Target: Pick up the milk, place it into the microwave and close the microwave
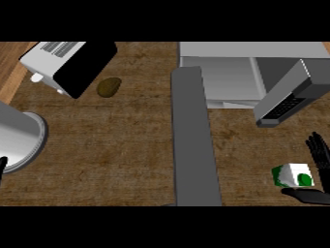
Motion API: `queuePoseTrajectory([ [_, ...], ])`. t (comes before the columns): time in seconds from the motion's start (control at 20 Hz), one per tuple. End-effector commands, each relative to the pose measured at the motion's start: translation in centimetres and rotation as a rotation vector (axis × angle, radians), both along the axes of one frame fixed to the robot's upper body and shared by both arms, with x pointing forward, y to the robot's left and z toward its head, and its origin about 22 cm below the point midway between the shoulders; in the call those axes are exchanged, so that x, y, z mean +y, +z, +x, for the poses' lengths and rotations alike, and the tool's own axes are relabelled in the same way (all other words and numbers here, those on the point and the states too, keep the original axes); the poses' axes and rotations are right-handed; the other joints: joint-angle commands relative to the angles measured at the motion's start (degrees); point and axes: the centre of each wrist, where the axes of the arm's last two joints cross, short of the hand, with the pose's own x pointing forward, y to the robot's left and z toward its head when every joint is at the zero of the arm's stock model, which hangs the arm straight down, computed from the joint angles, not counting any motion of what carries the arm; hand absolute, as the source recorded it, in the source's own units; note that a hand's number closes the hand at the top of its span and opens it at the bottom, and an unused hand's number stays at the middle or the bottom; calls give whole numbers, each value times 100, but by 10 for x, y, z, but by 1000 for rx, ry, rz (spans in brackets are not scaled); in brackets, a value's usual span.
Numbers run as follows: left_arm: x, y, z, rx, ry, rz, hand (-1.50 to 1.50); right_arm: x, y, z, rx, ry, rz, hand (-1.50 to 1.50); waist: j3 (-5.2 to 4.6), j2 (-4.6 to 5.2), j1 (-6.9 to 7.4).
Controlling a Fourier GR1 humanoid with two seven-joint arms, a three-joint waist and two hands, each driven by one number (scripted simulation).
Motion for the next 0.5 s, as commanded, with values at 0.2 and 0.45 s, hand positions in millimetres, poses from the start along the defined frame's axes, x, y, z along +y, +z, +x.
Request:
queuePoseTrajectory([
  [0.2, -6, 0, 7, 5, -7, -16, -150, 8, -9, 0, 41, 316, 231, -150, 16, 19, 17],
  [0.45, 0, -6, 3, 29, 7, -15, -150, 28, -6, 14, -21, 456, 362, 150, 8, -22, -25],
])
